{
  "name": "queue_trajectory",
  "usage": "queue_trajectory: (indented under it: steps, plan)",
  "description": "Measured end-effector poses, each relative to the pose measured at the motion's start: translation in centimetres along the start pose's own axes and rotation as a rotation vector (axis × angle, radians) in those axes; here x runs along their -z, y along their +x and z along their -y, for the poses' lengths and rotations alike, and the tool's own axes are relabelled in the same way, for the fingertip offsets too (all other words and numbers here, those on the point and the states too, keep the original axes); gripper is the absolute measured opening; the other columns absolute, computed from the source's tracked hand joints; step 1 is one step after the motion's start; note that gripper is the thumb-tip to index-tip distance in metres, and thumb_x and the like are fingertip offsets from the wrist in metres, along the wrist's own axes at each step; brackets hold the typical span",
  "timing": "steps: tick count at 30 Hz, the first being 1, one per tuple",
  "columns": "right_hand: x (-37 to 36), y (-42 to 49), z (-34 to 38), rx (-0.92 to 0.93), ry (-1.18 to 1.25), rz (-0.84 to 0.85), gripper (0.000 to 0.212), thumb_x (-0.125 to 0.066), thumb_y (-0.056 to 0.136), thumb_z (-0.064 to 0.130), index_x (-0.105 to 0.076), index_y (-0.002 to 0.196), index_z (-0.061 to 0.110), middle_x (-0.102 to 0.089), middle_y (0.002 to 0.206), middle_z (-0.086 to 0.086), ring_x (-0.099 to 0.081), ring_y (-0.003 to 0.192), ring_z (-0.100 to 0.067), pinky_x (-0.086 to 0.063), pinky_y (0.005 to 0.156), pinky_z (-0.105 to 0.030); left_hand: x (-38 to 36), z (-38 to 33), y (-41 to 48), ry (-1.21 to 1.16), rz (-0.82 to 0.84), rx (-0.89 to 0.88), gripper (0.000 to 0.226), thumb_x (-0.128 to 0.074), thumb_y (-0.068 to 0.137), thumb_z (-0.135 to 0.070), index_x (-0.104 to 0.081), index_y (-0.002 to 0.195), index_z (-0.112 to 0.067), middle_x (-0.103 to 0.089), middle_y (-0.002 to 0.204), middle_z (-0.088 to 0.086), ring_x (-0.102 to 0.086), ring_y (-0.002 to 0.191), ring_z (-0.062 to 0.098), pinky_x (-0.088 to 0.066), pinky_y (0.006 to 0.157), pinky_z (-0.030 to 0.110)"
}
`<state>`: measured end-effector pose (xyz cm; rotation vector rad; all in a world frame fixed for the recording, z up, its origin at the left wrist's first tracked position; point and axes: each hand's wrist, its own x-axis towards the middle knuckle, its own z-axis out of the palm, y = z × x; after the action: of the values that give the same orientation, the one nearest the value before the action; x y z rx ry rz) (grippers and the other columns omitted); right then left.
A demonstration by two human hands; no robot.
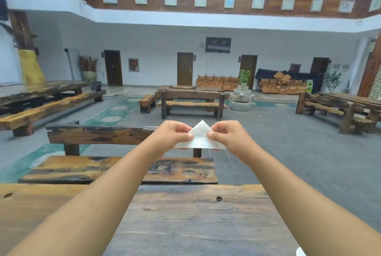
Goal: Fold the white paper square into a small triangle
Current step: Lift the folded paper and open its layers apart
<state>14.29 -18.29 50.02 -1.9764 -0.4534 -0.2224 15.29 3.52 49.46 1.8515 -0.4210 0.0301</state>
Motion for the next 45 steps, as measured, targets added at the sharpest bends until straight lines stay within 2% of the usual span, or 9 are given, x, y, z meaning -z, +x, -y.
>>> queue_trajectory:
  steps: [8,15,20,26,29,36,39,43,45]
  plan:
    - [-0.9,0.3,0.3,0.001,-0.043,0.007,0.012,-0.071,0.089,0.02,-0.072,0.078,0.018,-0.07,0.074,-0.005,-0.057,0.068,-0.015,-0.044,0.068,-0.033,0.9,0.4,-0.6,0.029,-0.026,0.02,0.008,-0.073,0.087,-0.017,-0.079,0.093,-0.018,-0.077,0.097,0.01,-0.064,0.085,0.018,-0.047,0.098,0.047]
    - [-0.8,0.7,0.4,0.003,-0.053,0.017,0.011,-0.071,0.089,0.023,-0.073,0.078,0.019,-0.072,0.074,0.0,-0.058,0.067,-0.013,-0.045,0.069,-0.033,0.9,0.2,-0.6,0.009,-0.017,0.018,0.009,-0.071,0.088,-0.017,-0.078,0.094,-0.017,-0.078,0.095,0.007,-0.066,0.082,0.013,-0.048,0.091,0.038]
    - [-0.7,0.8,0.3,0.002,-0.053,0.013,0.011,-0.071,0.089,0.023,-0.074,0.081,0.016,-0.074,0.083,-0.015,-0.058,0.07,-0.017,-0.045,0.069,-0.034,1.0,0.1,-0.3,-0.008,-0.015,0.021,0.009,-0.072,0.088,-0.016,-0.078,0.094,-0.015,-0.077,0.096,0.008,-0.066,0.083,0.014,-0.049,0.092,0.037]
    - [-0.5,0.7,-0.2,-0.009,-0.041,0.018,0.011,-0.07,0.089,0.022,-0.073,0.08,0.018,-0.07,0.075,-0.005,-0.056,0.069,-0.016,-0.043,0.068,-0.033,0.7,0.4,0.0,-0.001,0.009,0.021,0.01,-0.071,0.089,-0.015,-0.079,0.095,-0.016,-0.078,0.093,0.006,-0.068,0.076,0.009,-0.051,0.077,0.027]
    - [0.1,0.4,-0.7,-0.012,-0.028,0.007,0.01,-0.071,0.089,0.022,-0.073,0.08,0.016,-0.071,0.079,-0.011,-0.056,0.07,-0.018,-0.043,0.069,-0.034,0.0,0.2,0.3,0.003,0.027,0.017,0.01,-0.071,0.088,-0.015,-0.079,0.094,-0.017,-0.078,0.093,0.005,-0.067,0.078,0.01,-0.049,0.081,0.029]
    - [4.5,-2.4,-2.9,-0.063,-0.026,-0.092,0.011,-0.07,0.089,0.018,-0.071,0.081,0.011,-0.07,0.077,-0.008,-0.058,0.069,-0.017,-0.044,0.067,-0.032,-5.2,-0.4,2.2,0.004,0.118,0.016,0.008,-0.073,0.086,-0.019,-0.079,0.091,-0.018,-0.077,0.091,0.008,-0.067,0.081,0.02,-0.051,0.086,0.04]
    - [7.1,-4.5,-4.2,-0.102,-0.035,-0.136,0.011,-0.069,0.09,0.015,-0.07,0.082,0.007,-0.068,0.075,-0.008,-0.057,0.065,-0.013,-0.044,0.059,-0.024,-8.7,-0.9,3.1,0.015,0.178,0.007,0.008,-0.072,0.088,-0.017,-0.079,0.092,-0.018,-0.077,0.092,0.008,-0.068,0.078,0.017,-0.053,0.079,0.035]
    - [11.0,-7.5,-6.0,-0.164,-0.031,-0.216,0.011,-0.067,0.09,0.008,-0.067,0.079,0.007,-0.064,0.069,-0.006,-0.055,0.05,-0.002,-0.043,0.046,-0.015,-14.4,-1.7,4.2,-0.033,0.262,0.001,0.009,-0.069,0.09,-0.01,-0.078,0.093,-0.011,-0.076,0.077,0.0,-0.068,0.063,0.006,-0.052,0.056,0.018]
    - [13.0,-9.1,-6.9,-0.202,-0.035,-0.256,0.01,-0.066,0.091,0.007,-0.066,0.08,0.006,-0.064,0.07,-0.008,-0.055,0.053,-0.006,-0.045,0.048,-0.018,-17.3,-2.0,4.8,-0.052,0.307,0.009,0.01,-0.068,0.09,-0.008,-0.077,0.093,-0.009,-0.078,0.085,0.007,-0.071,0.073,0.014,-0.058,0.064,0.025]
